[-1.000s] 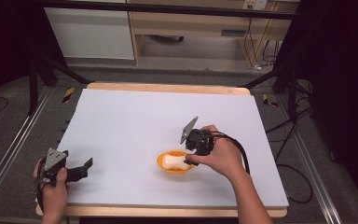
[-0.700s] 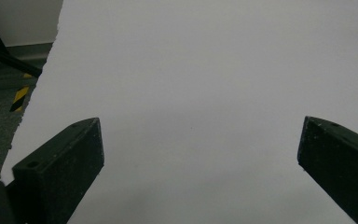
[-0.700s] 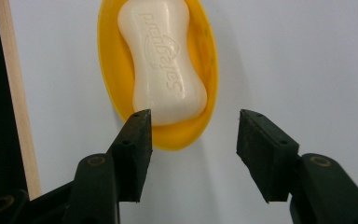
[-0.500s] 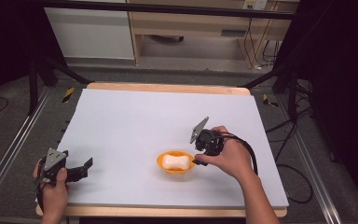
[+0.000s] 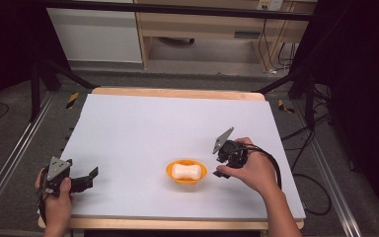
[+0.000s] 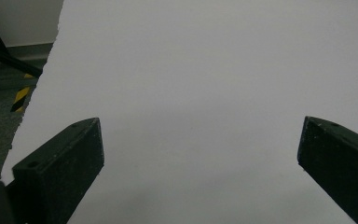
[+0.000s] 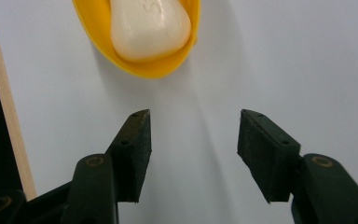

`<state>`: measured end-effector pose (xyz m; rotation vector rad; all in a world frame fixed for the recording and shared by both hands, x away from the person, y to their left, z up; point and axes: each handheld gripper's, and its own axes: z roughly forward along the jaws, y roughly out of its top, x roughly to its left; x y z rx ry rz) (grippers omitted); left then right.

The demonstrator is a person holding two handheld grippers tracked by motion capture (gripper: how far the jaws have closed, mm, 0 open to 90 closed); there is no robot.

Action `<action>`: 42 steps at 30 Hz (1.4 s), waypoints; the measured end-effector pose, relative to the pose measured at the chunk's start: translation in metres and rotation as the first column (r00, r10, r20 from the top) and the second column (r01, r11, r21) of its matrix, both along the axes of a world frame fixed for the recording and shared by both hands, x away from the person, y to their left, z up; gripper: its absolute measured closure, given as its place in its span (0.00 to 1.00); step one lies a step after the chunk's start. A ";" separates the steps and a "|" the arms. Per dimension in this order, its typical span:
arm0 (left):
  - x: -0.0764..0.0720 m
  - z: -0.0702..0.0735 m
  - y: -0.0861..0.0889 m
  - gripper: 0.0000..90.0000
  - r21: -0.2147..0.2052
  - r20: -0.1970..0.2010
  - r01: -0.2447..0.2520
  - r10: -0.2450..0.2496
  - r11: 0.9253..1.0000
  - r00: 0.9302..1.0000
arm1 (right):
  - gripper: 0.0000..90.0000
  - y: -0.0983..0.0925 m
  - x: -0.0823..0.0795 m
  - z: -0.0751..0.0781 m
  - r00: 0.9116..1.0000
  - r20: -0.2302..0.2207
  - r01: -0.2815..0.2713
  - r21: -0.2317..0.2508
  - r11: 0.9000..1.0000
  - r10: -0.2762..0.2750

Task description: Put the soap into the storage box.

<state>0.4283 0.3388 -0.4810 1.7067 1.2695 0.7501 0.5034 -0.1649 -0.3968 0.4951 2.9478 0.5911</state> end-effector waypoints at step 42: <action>-0.001 0.000 -0.001 0.00 0.004 0.007 -0.007 0.007 1.000 1.000 | 0.17 -0.143 -0.047 -0.065 0.934 0.046 0.316 0.363 0.877 -0.355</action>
